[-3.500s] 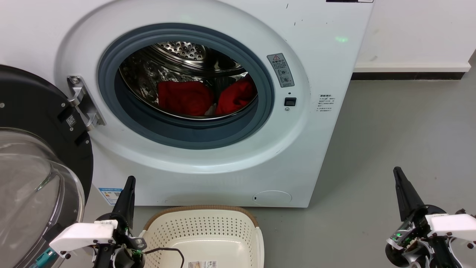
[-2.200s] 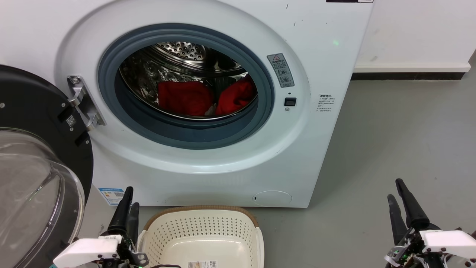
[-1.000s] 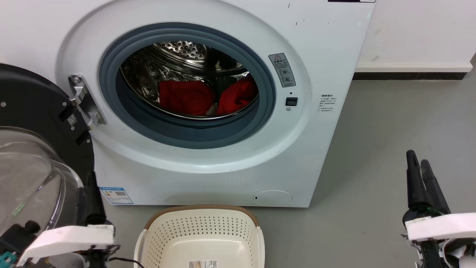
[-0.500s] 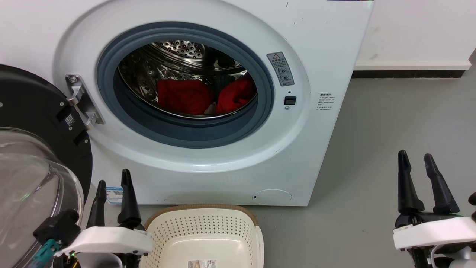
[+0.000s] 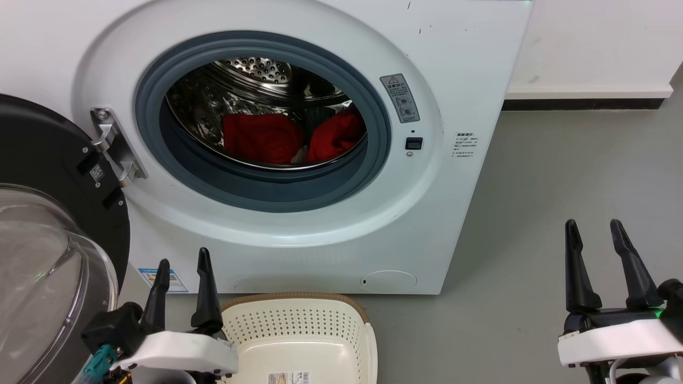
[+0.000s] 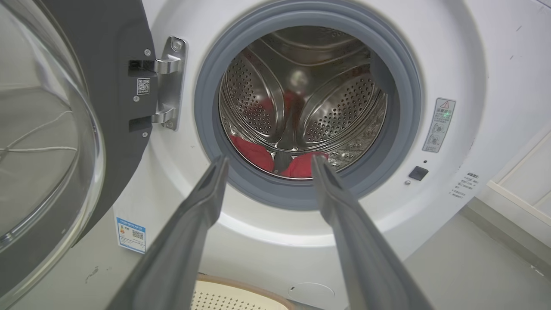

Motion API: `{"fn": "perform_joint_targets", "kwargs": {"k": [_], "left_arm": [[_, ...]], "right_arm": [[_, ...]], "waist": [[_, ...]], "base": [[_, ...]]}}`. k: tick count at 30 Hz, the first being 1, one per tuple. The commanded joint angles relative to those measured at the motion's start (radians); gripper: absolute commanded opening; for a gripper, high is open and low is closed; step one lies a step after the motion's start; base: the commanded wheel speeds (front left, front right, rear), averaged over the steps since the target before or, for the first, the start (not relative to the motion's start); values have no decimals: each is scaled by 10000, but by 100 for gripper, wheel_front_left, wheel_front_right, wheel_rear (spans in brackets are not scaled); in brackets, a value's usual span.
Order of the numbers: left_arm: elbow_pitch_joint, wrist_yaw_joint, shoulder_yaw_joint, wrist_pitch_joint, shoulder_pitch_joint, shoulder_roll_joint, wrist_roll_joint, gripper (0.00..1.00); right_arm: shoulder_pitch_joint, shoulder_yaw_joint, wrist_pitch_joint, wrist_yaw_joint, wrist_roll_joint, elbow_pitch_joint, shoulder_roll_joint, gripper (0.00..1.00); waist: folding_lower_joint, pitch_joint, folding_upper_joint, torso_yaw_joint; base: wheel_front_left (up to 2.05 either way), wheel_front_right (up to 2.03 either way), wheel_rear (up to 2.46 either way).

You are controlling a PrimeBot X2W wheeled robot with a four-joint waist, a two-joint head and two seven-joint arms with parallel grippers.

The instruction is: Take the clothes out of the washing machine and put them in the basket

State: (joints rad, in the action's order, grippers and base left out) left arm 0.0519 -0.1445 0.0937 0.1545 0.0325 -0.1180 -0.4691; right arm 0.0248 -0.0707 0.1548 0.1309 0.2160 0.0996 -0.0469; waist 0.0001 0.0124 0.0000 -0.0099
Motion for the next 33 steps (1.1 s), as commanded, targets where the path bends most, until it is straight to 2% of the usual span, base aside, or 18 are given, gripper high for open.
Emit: {"fn": "perform_joint_targets", "kwargs": {"k": [1, 5, 7, 10, 14, 21, 26, 33], "left_arm": [[15, 121, 11, 111, 14, -17, 160, 100], [-258, 811, -648, 202, 224, 454, -670, 100], [-437, 1363, -821, 254, 200, 510, -358, 100], [-546, 1764, -915, 322, 171, 577, 369, 100], [-520, 1786, -790, 414, 187, 615, 1381, 100], [-564, 1381, -357, 557, 298, 514, 2647, 100], [-577, 1164, -85, 667, 353, 401, 3033, 100], [-748, 1290, 177, 813, 408, 337, 3409, 100]], "right_arm": [[46, 20, 104, -2, -309, 163, -52, 100], [197, 39, 199, -3, -350, -26, -52, 100], [178, 26, 247, -3, -533, -83, -51, 100], [210, 64, 322, -3, -874, -89, -52, 100], [273, 89, 414, -3, -1421, -37, -52, 100], [395, 124, 570, -3, -2304, 17, -52, 100], [517, 152, 677, -3, -2721, -99, -53, 100], [569, 135, 800, -3, -3142, -492, -53, 100]], "waist": [[-1, -5, 0, -2], [-1, -19, 0, -3], [-1, -29, 0, -7], [-1, -32, 0, -11], [-1, -33, 0, -18], [-1, -30, 0, -34], [-1, -29, 0, -36], [-1, -62, 0, -47]], "base": [[0, 0, 0], [0, 0, 0], [0, 0, 0], [0, 0, 0], [0, 0, 0], [0, 0, 0], [0, 0, 0], [0, 0, 0]]}}
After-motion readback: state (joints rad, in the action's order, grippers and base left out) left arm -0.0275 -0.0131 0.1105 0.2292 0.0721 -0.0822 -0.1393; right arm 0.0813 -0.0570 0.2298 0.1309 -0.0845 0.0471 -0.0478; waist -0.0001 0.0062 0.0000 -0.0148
